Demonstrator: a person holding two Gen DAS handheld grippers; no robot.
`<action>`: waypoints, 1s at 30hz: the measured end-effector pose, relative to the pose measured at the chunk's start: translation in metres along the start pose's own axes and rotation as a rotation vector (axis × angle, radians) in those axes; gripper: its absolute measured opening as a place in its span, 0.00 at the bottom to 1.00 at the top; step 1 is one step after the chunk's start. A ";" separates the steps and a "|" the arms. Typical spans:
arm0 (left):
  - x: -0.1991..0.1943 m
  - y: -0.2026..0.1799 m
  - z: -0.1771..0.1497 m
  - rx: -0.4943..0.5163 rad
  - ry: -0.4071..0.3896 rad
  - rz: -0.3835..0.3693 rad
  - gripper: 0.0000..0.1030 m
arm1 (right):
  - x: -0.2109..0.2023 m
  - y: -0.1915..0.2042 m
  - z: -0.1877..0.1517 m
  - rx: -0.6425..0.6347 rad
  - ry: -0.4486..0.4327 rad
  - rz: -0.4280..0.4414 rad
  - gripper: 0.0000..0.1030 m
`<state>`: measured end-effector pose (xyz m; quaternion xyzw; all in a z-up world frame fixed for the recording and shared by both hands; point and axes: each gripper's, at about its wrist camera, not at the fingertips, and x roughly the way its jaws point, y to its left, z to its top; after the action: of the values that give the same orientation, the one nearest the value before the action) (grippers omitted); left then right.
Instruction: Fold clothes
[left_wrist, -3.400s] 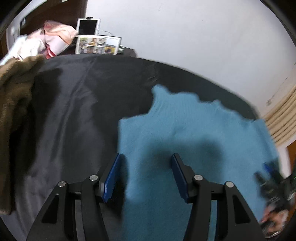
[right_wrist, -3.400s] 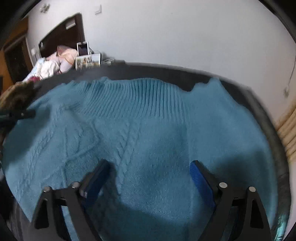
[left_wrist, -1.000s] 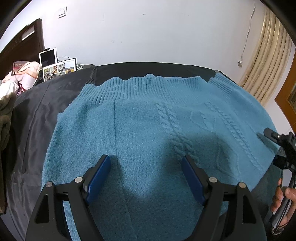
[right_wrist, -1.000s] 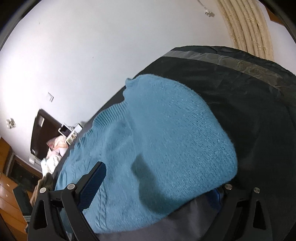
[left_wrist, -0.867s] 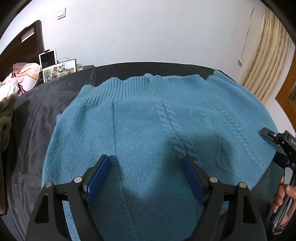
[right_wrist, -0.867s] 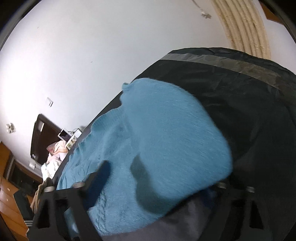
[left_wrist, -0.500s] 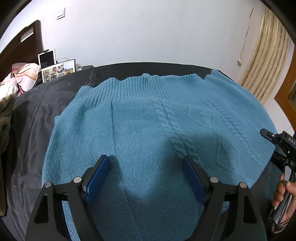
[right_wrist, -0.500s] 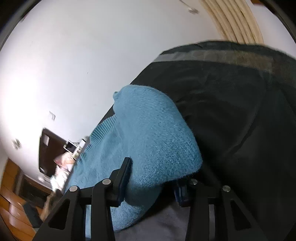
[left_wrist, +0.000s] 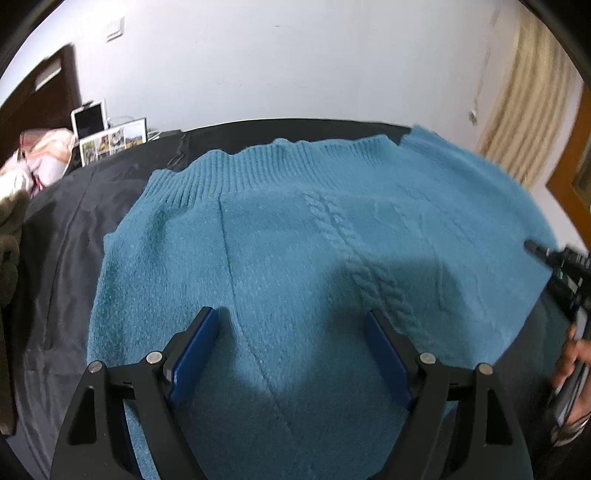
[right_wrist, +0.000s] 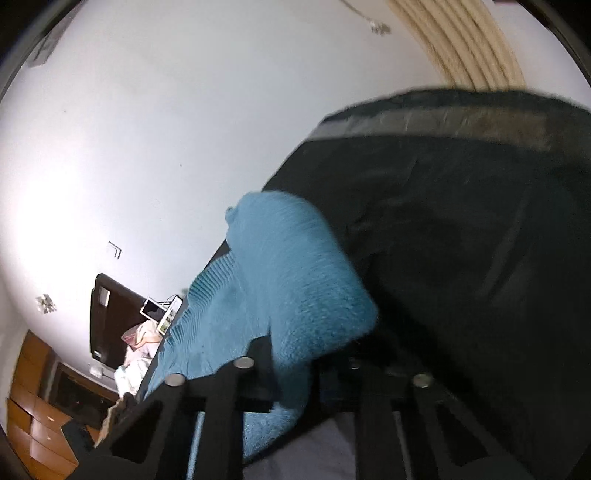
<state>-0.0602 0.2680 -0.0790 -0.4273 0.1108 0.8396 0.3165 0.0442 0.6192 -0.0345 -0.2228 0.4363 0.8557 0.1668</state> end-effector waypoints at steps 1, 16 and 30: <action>-0.003 -0.002 -0.002 0.008 0.007 -0.009 0.81 | -0.006 0.003 -0.001 -0.017 -0.009 -0.005 0.11; -0.036 -0.027 -0.032 0.120 0.083 -0.130 0.82 | -0.129 -0.047 -0.049 -0.033 -0.022 -0.037 0.12; -0.054 -0.068 0.033 0.123 0.020 -0.229 0.82 | -0.105 -0.068 -0.022 0.120 -0.017 -0.020 0.72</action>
<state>-0.0157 0.3122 -0.0111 -0.4253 0.1158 0.7853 0.4348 0.1705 0.6298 -0.0364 -0.2096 0.4833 0.8280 0.1921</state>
